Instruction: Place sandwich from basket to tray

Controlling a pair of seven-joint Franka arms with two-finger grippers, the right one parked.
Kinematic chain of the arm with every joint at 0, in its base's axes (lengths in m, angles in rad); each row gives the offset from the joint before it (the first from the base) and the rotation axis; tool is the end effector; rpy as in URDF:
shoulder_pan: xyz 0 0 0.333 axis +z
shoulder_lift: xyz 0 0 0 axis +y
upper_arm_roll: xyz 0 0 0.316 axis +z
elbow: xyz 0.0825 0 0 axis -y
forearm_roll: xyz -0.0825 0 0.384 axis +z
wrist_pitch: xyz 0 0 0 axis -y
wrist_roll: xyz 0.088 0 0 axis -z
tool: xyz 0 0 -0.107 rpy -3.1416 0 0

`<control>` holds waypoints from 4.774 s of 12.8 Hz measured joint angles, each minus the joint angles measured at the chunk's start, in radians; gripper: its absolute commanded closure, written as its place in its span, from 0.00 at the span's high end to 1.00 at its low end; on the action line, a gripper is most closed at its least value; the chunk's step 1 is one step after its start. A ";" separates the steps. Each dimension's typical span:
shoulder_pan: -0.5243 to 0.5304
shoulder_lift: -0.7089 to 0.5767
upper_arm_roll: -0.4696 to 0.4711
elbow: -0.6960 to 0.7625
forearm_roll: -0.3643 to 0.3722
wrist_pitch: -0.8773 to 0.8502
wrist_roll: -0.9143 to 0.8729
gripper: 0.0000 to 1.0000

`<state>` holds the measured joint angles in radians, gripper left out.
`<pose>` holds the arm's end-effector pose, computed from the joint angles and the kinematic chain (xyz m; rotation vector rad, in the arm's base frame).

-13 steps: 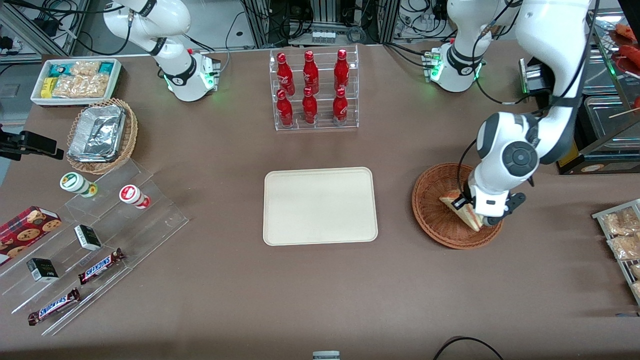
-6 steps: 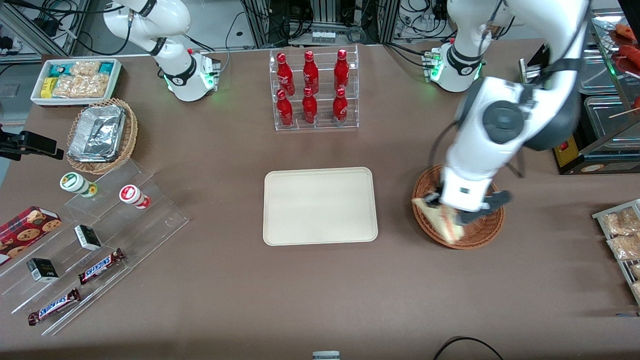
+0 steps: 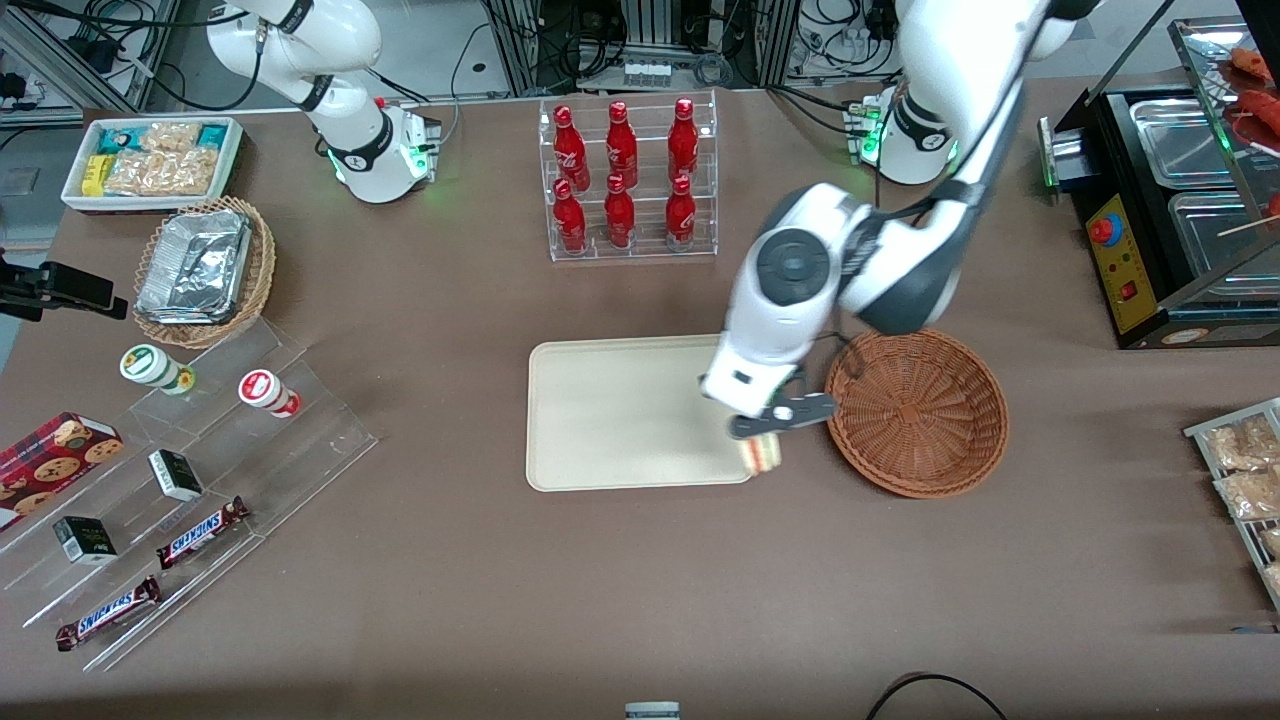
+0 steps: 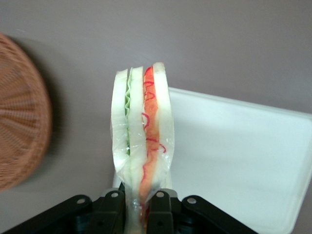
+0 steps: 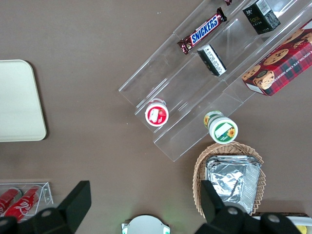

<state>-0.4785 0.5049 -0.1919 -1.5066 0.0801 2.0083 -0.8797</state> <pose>0.5599 -0.4117 0.3782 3.1075 0.3106 -0.0144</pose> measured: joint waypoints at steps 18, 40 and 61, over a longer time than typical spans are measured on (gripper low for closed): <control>-0.218 0.267 0.003 0.074 0.002 0.165 -0.010 0.00; -0.102 -0.075 0.024 0.129 0.009 -0.223 -0.033 1.00; 0.527 -0.463 0.033 -0.024 -0.015 -0.493 0.834 1.00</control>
<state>0.0488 0.0416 -0.1584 -1.5308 0.0655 1.5151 -0.0455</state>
